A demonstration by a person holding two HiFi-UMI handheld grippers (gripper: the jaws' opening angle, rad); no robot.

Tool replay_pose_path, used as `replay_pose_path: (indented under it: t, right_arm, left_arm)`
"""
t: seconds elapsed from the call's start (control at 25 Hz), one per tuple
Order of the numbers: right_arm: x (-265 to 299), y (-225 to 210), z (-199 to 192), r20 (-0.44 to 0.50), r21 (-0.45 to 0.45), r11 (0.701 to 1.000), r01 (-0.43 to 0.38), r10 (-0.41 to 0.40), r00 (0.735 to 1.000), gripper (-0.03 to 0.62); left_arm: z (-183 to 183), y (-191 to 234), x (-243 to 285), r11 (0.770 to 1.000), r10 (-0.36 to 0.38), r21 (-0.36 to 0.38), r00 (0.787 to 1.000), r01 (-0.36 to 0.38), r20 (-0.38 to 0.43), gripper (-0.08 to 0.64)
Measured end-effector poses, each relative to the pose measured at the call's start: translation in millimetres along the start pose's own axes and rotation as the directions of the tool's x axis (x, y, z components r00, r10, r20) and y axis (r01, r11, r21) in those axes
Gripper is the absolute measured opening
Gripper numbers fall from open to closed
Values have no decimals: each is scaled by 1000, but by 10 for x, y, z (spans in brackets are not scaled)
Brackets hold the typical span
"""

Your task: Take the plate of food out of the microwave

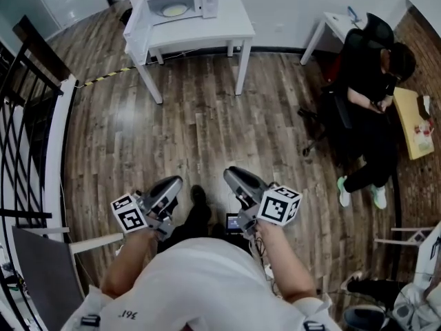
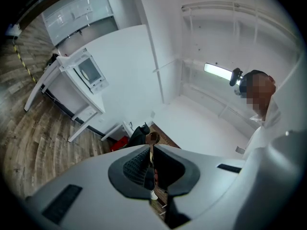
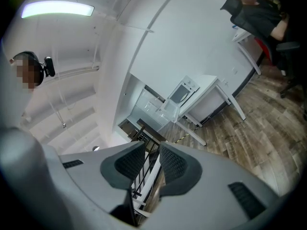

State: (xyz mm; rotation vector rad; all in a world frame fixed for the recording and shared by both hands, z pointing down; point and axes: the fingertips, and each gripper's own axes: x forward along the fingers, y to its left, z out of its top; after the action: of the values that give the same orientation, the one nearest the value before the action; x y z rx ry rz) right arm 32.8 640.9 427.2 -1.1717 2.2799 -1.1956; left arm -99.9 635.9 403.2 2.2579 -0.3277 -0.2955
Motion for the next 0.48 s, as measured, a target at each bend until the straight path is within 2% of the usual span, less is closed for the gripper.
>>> replay_pose_path:
  t: [0.48]
  right_arm:
    - [1227, -542, 1077, 17, -41, 998, 55, -54, 998, 97]
  left_arm:
    - [1154, 1096, 826, 1000, -28, 0, 998, 28, -61, 9]
